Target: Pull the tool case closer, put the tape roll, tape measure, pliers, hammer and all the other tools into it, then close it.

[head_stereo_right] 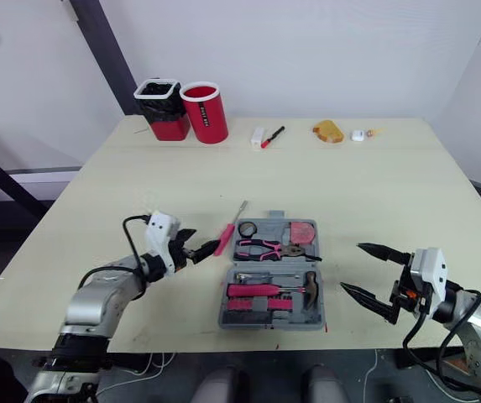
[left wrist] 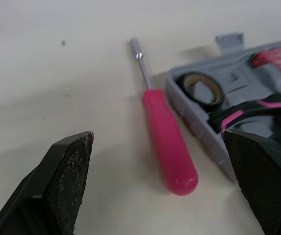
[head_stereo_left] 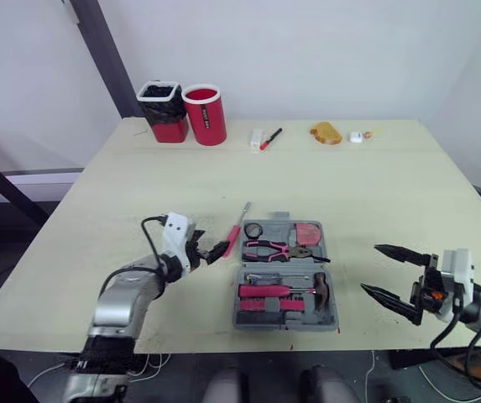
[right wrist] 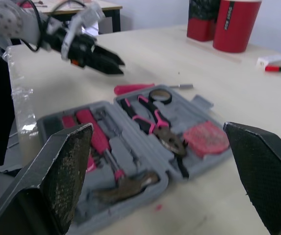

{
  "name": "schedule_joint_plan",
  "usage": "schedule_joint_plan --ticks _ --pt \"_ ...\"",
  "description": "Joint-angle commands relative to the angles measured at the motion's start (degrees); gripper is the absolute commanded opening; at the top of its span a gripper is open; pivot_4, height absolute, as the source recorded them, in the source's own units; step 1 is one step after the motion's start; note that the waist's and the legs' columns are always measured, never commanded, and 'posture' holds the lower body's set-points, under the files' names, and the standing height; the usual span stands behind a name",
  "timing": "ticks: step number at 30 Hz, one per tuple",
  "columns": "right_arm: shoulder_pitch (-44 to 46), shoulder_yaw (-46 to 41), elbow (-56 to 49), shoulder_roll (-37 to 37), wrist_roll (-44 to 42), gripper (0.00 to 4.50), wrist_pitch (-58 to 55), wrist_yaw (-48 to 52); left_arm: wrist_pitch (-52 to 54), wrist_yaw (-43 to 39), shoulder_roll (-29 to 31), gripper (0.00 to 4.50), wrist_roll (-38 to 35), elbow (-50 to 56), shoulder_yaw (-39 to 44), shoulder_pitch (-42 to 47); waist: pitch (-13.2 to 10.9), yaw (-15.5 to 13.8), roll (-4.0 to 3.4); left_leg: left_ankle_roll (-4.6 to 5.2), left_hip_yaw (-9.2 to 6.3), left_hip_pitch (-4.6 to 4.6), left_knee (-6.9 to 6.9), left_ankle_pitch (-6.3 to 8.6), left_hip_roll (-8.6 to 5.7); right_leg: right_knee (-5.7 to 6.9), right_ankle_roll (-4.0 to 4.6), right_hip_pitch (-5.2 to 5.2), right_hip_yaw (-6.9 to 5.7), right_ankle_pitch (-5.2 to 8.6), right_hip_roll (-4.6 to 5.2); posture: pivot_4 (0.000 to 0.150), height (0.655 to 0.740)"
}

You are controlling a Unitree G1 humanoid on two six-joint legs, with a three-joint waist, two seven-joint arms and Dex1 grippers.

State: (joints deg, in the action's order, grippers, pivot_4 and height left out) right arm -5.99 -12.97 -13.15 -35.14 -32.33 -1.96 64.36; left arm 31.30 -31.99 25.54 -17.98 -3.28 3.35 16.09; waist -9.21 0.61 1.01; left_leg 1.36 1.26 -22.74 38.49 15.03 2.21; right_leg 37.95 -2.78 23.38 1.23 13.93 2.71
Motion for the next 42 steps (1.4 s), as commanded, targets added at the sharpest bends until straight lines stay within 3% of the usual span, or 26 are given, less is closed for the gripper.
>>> schedule_joint_plan --ticks 1,13,26,29,37,38,42 --pt "1.82 0.08 -2.17 0.0 -1.11 4.5 -0.52 -1.15 -0.2 1.97 -1.27 4.47 2.89 -3.43 -2.32 2.87 0.0 -0.05 0.0 0.0 0.0 -0.01 0.0 0.0 0.0 0.0 0.0 0.0 -0.01 0.0 0.0 0.15 0.7371" --pt "5.0 2.6 -2.9 -0.03 -0.38 4.5 -1.65 -2.85 -4.63 2.39 -3.45 4.47 9.96 -19.23 -6.36 12.97 -0.01 -0.16 0.01 0.0 -0.03 -0.03 0.01 0.0 -0.02 0.01 0.0 0.0 -0.05 0.0 0.0 0.15 0.7371" --pt "8.7 4.38 -4.52 -0.59 0.56 4.5 -4.02 -4.46 -9.82 1.29 -6.06 4.47 11.92 -35.64 -5.43 23.45 -0.01 -0.65 0.01 0.0 -0.05 -0.06 0.04 -0.01 -0.04 0.0 -0.01 0.0 -0.09 -0.01 0.0 0.15 0.7371" --pt "9.23 4.37 -4.16 -0.91 0.55 4.5 -4.1 -4.13 -11.09 0.96 -6.18 3.82 12.33 -38.44 -5.23 24.97 -0.01 -0.59 0.02 0.0 -0.05 -0.06 0.04 -0.01 -0.04 0.01 -0.01 0.0 -0.09 -0.01 0.0 0.15 0.7371" --pt "10.22 5.11 -4.31 -1.74 -0.05 4.5 -4.74 -2.75 -12.74 0.44 -6.27 0.77 13.05 -40.85 -5.15 25.29 -0.01 -0.49 0.01 0.0 -0.05 -0.06 0.04 -0.01 -0.04 0.01 -0.01 0.0 -0.09 -0.01 0.0 0.15 0.7371" --pt "10.6 5.56 -4.31 -1.69 -0.26 4.5 -4.8 -2.25 -12.67 0.64 -6.05 0.53 13.04 -40.26 -4.88 24.84 -0.01 -0.41 0.01 0.0 -0.05 -0.05 0.04 -0.01 -0.04 0.03 -0.01 0.0 -0.09 -0.01 0.0 0.15 0.7371" --pt "11.66 6.55 -3.81 -1.44 -0.56 4.5 -4.81 -0.7 -11.47 1.4 -5.19 0.55 12.67 -36.75 -3.98 22.7 0.0 0.05 0.01 0.01 -0.08 -0.02 0.04 -0.01 -0.03 0.06 -0.01 0.0 -0.09 -0.01 -0.02 0.15 0.7371"
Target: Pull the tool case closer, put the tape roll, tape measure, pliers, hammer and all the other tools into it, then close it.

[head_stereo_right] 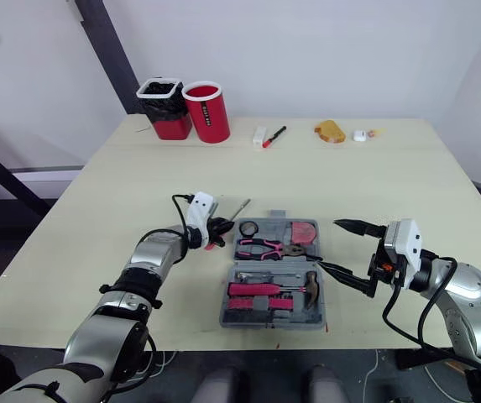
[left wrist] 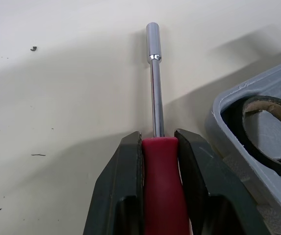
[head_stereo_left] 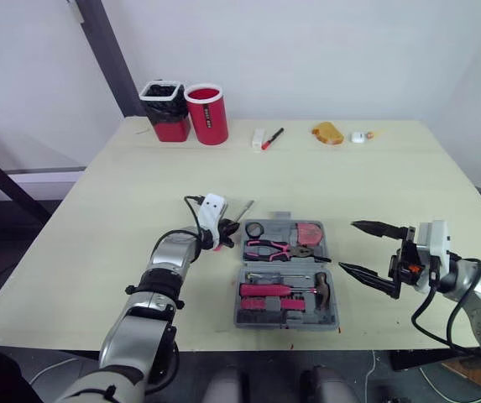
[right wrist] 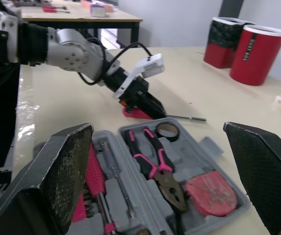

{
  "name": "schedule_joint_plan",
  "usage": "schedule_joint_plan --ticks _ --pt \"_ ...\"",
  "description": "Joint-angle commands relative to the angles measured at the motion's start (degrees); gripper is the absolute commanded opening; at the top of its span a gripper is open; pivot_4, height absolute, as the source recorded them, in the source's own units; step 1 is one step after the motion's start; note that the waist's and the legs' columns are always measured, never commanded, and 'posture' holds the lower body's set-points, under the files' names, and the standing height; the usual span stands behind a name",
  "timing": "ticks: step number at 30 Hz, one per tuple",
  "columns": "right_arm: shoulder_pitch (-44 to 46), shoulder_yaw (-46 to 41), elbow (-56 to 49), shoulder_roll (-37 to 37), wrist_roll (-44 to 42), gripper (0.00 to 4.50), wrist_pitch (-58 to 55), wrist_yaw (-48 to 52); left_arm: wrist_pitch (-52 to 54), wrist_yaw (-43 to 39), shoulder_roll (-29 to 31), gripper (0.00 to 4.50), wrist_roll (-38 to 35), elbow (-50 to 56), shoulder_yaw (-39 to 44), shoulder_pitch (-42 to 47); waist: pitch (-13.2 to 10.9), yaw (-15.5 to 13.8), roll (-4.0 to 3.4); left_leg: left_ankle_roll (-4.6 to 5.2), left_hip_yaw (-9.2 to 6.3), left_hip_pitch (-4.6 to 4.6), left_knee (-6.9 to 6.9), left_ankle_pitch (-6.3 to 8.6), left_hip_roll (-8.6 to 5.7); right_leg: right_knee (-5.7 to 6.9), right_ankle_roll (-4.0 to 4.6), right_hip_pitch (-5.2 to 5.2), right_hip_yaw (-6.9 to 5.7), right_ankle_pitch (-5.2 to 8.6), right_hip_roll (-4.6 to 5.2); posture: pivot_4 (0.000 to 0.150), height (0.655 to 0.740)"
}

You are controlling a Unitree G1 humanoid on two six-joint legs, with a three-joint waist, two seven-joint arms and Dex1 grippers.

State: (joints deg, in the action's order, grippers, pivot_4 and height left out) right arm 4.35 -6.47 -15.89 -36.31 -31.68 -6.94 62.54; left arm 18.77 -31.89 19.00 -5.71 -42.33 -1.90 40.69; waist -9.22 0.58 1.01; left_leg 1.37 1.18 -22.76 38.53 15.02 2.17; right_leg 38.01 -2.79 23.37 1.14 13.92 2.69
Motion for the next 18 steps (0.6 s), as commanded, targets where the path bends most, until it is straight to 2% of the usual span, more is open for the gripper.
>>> schedule_joint_plan --ticks 1,10,14,18 --pt "1.62 0.26 -0.87 -0.22 -1.27 4.5 0.19 1.48 1.8 1.54 1.63 0.55 0.22 4.02 1.58 -2.84 0.0 0.27 0.0 0.0 0.0 0.0 0.0 0.0 0.0 0.0 0.0 0.0 0.0 0.0 0.0 0.15 0.7371" --pt "5.45 3.71 2.66 1.01 -0.94 4.5 1.13 5.79 19.12 7.11 5.67 0.54 -3.7 41.85 9.25 -24.43 -0.04 1.52 0.06 0.0 -0.13 0.02 -0.13 0.01 0.08 -0.02 0.01 0.1 0.22 0.0 0.01 0.15 0.7371" --pt "6.11 4.54 3.69 1.39 -0.92 4.5 1.69 7.45 27.51 10.73 4.28 0.52 -5.53 56.12 11.76 -32.32 -0.06 1.01 0.08 0.0 -0.16 -0.02 -0.12 0.01 0.08 -0.03 0.01 0.11 0.17 -0.01 0.06 0.15 0.7371" --pt "6.67 5.44 4.66 1.62 -0.7 4.5 2.4 9.25 33.2 14.86 1.24 0.49 -6.13 64.95 12.57 -37.33 -0.06 -0.28 0.1 -0.01 -0.17 -0.02 -0.1 0.01 0.04 -0.05 0.01 0.09 0.15 0.0 0.11 0.15 0.7371"
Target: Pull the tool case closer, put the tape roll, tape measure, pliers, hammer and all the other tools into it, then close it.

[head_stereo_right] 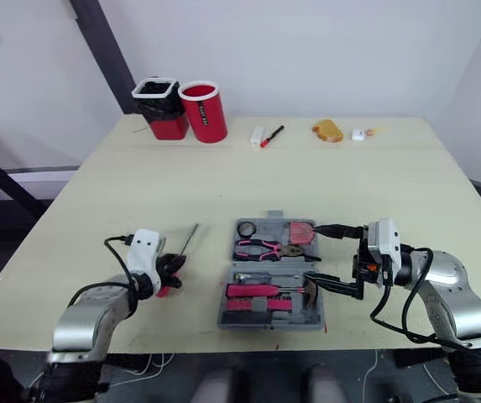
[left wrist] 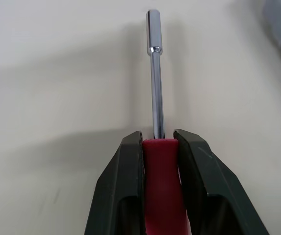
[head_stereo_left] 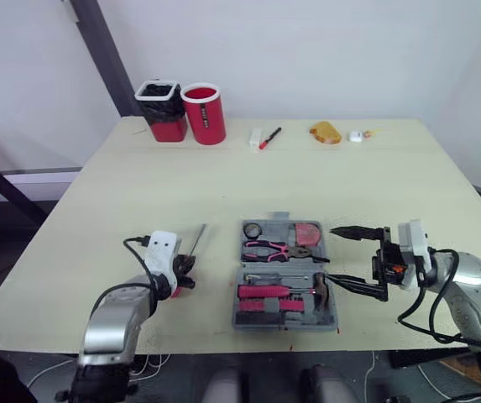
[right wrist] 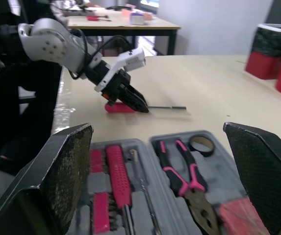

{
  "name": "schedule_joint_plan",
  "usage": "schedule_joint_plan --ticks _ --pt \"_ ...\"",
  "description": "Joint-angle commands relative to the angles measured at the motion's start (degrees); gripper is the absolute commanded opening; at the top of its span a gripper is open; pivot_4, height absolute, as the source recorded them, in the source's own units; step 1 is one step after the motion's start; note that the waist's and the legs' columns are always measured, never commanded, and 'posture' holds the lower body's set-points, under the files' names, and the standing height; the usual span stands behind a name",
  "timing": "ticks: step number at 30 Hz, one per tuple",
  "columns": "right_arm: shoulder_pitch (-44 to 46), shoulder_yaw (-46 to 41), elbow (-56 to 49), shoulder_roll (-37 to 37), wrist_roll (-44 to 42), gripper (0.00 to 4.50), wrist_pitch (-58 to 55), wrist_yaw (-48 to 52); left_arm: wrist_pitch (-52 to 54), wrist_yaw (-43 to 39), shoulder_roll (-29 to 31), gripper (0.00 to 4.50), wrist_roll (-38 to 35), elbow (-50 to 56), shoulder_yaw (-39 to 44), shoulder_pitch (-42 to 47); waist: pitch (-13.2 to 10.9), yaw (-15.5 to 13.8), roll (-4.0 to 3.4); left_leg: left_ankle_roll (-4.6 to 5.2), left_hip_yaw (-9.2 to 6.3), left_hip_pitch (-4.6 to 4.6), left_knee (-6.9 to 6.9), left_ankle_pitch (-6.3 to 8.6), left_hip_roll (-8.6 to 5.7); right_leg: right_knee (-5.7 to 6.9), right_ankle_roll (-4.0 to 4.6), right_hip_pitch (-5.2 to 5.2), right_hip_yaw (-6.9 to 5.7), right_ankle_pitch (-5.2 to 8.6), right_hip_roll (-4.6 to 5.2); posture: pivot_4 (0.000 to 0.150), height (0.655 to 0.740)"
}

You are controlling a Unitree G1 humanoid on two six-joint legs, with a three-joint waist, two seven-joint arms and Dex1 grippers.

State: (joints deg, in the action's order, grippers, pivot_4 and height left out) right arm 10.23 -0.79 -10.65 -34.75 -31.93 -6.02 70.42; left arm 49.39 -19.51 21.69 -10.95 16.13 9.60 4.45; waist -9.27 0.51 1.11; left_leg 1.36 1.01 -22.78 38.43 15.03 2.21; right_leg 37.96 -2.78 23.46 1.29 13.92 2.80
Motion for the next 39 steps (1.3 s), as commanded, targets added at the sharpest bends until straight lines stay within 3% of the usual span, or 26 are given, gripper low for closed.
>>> schedule_joint_plan --ticks 1,9,21,23,25,29,39 --pt "0.88 0.14 -0.35 0.0 -0.08 4.5 1.8 1.88 3.56 3.52 -2.38 0.49 -0.98 8.17 1.25 -2.07 0.0 -0.31 0.01 0.0 0.0 0.0 0.01 0.0 -0.01 0.0 0.0 0.0 0.0 0.0 0.0 0.15 0.7371" --pt "1.55 0.95 -0.71 -0.54 0.1 4.5 1.5 4.45 9.11 8.21 -7.73 0.49 -1.6 16.44 2.21 -8.99 -0.01 0.13 0.01 0.0 -0.02 0.02 0.0 0.0 0.0 0.02 0.01 0.0 -0.01 0.01 -0.04 0.15 0.7371" --pt "3.14 1.32 0.58 -0.37 1.43 4.5 1.79 4.24 5.48 6.1 -7.96 0.49 -2.63 10.76 1.12 -7.56 -0.01 0.07 0.01 0.0 0.02 0.01 0.01 0.0 -0.02 -0.01 0.02 0.0 0.0 0.01 -0.03 0.15 0.7371" --pt "2.87 1.17 0.22 -0.43 1.43 4.5 1.63 3.89 5.05 5.92 -7.99 1.54 -3.02 10.66 1.3 -7.81 -0.01 0.08 0.01 0.0 0.02 0.01 0.01 0.0 -0.02 0.0 0.02 0.0 0.0 0.0 -0.03 0.15 0.7371" --pt "2.54 1.09 -0.21 -0.44 1.45 4.5 1.49 3.45 4.44 6.19 -7.7 2.27 -2.84 10.57 1.35 -8.04 -0.01 0.08 0.01 0.0 0.02 0.01 0.01 0.0 -0.02 -0.01 0.02 0.0 0.0 0.0 -0.03 0.15 0.7371" --pt "2.32 0.93 -0.17 -0.47 1.56 4.5 1.6 2.94 1.99 6.55 -8.23 4.44 -2.97 11.28 1.35 -9.12 -0.01 0.12 0.01 0.0 0.01 0.01 0.01 0.0 -0.02 -0.01 0.02 0.0 0.01 0.01 -0.03 0.15 0.7371" --pt "3.07 1.04 0.43 -0.56 1.63 4.5 1.65 2.77 -0.93 8.19 -9.3 4.44 -2.26 12.82 -1.47 -13.41 0.0 0.09 0.01 0.0 0.03 0.02 0.01 0.0 -0.01 -0.01 0.02 0.0 0.02 0.01 -0.02 0.15 0.7371"
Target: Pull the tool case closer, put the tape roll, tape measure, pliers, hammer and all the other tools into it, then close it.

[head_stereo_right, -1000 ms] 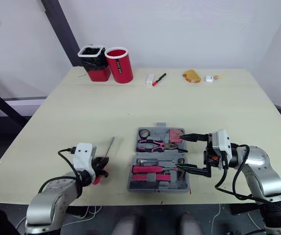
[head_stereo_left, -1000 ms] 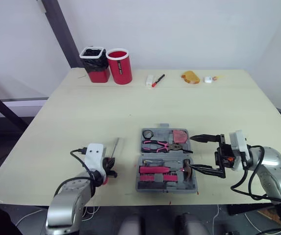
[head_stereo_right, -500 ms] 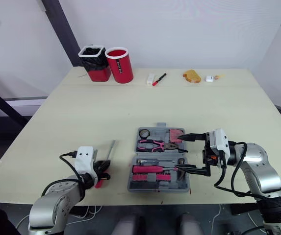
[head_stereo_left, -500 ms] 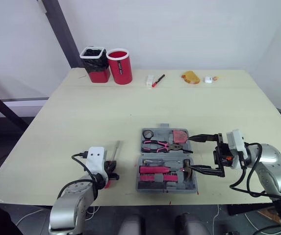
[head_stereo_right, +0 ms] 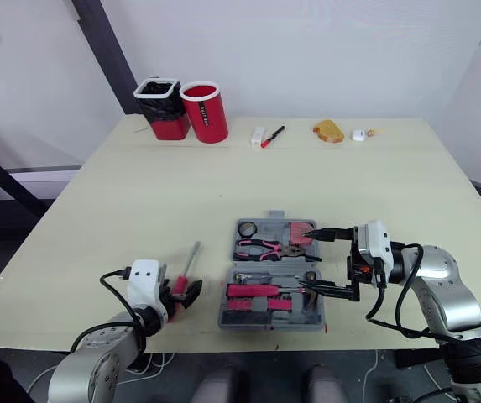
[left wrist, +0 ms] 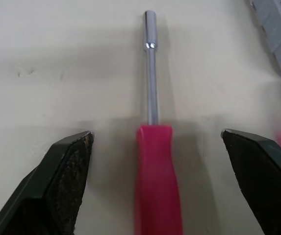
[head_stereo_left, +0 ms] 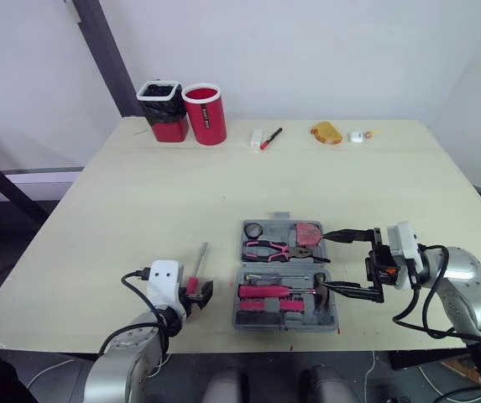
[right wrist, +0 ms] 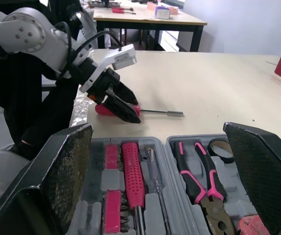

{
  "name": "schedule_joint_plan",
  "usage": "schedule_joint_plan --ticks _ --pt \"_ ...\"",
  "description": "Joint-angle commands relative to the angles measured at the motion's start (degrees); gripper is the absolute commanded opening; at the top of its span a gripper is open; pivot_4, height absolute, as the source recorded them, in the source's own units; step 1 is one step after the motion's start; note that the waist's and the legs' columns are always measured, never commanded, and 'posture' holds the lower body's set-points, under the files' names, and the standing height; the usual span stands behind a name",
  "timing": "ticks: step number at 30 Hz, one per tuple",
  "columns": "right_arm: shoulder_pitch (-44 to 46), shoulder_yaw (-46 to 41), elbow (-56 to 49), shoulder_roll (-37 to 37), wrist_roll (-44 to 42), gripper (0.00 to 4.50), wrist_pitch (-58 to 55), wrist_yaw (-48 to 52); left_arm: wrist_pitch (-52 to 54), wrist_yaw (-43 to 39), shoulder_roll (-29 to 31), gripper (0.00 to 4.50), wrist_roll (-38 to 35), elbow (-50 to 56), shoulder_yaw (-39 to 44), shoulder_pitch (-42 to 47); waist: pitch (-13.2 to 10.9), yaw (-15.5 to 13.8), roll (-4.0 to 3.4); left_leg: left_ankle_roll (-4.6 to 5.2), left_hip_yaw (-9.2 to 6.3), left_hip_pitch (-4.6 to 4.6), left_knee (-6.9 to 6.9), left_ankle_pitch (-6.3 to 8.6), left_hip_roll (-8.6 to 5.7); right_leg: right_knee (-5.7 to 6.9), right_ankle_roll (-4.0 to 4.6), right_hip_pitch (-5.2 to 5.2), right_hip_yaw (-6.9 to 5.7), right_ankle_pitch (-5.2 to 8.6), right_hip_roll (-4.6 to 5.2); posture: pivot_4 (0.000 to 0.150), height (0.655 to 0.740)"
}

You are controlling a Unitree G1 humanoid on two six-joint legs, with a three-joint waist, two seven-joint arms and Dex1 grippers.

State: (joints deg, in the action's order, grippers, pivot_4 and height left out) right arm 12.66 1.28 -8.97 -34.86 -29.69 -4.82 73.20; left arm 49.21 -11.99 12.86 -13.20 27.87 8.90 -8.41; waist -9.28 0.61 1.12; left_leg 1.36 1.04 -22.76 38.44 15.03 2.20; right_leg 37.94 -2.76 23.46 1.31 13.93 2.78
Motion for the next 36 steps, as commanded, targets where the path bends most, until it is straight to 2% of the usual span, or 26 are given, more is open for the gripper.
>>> schedule_joint_plan --ticks 1,2,3,5,7,8,12,20,24,28,31,34,36 --pt "0.75 -1.0 -1.19 -0.43 -0.61 4.5 0.42 0.0 -0.98 0.69 -0.54 4.44 0.0 0.76 -0.85 -0.4 0.0 0.0 0.0 0.0 0.01 0.0 0.0 0.0 0.0 0.0 0.0 0.0 0.0 0.0 0.0 0.15 0.7371" --pt "0.82 -0.97 -1.16 -0.42 -0.58 4.5 0.41 0.0 -1.22 0.72 -0.48 4.44 0.03 0.41 -0.94 -0.3 0.0 0.0 0.0 0.0 0.01 0.0 0.0 0.0 0.0 0.0 0.0 0.0 0.0 0.0 0.0 0.15 0.7371" --pt "0.92 -0.97 -1.07 -0.45 -0.57 4.5 0.42 0.05 -1.38 0.81 -0.16 3.96 0.36 0.03 -1.21 -0.18 0.0 0.0 0.0 0.0 0.01 0.0 0.0 0.0 0.0 0.0 0.0 0.0 0.0 0.0 0.0 0.15 0.7371" --pt "1.0 -0.98 -1.01 -0.47 -0.55 4.5 0.44 0.09 -1.66 0.75 0.65 3.47 0.91 -0.5 -1.77 -0.14 0.0 0.0 0.0 0.0 0.01 0.0 0.0 0.0 0.0 0.0 0.0 0.0 0.0 0.0 0.0 0.15 0.7371" --pt "1.09 -1.03 -0.83 -0.49 -0.45 4.5 0.57 0.12 -1.27 1.21 0.85 2.68 1.28 -0.8 -1.85 -0.34 0.0 0.0 0.0 0.0 0.01 0.0 0.0 0.0 0.0 0.0 0.0 0.0 0.0 0.0 -0.01 0.15 0.7371" --pt "1.09 -1.03 -0.87 -0.47 -0.42 4.5 0.58 0.04 -1.16 1.21 1.07 2.1 1.37 -0.93 -1.92 -0.52 0.0 0.0 0.0 0.0 0.01 0.0 0.0 0.0 0.0 0.0 0.0 0.0 0.0 0.0 -0.01 0.15 0.7371" --pt "0.99 -0.94 -1.01 -0.29 -0.35 4.5 0.64 -0.18 -1.71 0.97 1.55 0.61 1.64 -1.3 -2.08 -0.61 0.0 -0.02 0.0 0.0 0.01 0.0 0.0 0.0 0.0 0.0 0.0 0.0 0.0 0.0 0.0 0.15 0.7371" --pt "1.01 -1.43 -0.8 0.19 -1.07 4.5 0.79 -0.25 -5.28 -5.5 7.42 0.6 0.02 0.53 -0.62 -0.15 -0.02 0.0 0.03 0.0 0.01 -0.01 0.0 0.0 0.0 -0.01 0.0 0.0 -0.01 0.0 0.0 0.15 0.7371" --pt "0.89 -1.87 -0.38 -0.09 -1.59 4.5 0.82 0.52 -6.95 -14.38 16.41 0.6 -2.05 0.71 0.59 0.17 -0.04 0.05 0.04 0.0 0.04 -0.02 -0.02 0.0 0.02 -0.01 0.02 0.02 -0.07 0.01 -0.03 0.15 0.7371" --pt "0.55 -2.92 0.95 -0.9 -2.41 4.5 1.09 2.33 -11.86 -26.85 27.54 0.6 -4.73 0.52 0.7 3.68 -0.08 -0.18 0.02 0.0 0.09 -0.01 -0.02 0.0 0.03 0.0 0.23 0.03 -0.06 0.13 -0.01 0.15 0.7371" --pt "0.46 -3.6 1.67 -1.79 -3.0 4.5 0.87 3.73 -13.66 -32.23 31.34 0.6 -6.86 -0.91 0.33 6.87 -0.09 -0.48 0.02 0.0 0.11 -0.06 -0.01 0.0 0.01 -0.07 0.24 0.02 -0.08 0.14 0.05 0.15 0.7371" --pt "-0.25 -4.31 2.38 -4.44 -4.27 4.5 -1.01 6.79 -16.82 -40.04 34.92 0.6 -7.52 -3.02 -4.2 12.54 -0.1 -0.58 0.01 0.0 0.14 -0.07 -0.02 0.0 -0.01 -0.12 0.22 0.02 -0.03 0.13 0.05 0.15 0.7371" --pt "-0.83 -4.62 2.78 -6.11 -4.73 4.5 -1.87 8.31 -17.47 -43.09 35.27 0.6 -7.66 -4.49 -7.6 16.62 -0.1 -0.54 0.01 0.0 0.24 -0.07 -0.02 0.0 -0.01 -0.12 0.23 0.01 -0.06 0.13 0.03 0.15 0.7371"
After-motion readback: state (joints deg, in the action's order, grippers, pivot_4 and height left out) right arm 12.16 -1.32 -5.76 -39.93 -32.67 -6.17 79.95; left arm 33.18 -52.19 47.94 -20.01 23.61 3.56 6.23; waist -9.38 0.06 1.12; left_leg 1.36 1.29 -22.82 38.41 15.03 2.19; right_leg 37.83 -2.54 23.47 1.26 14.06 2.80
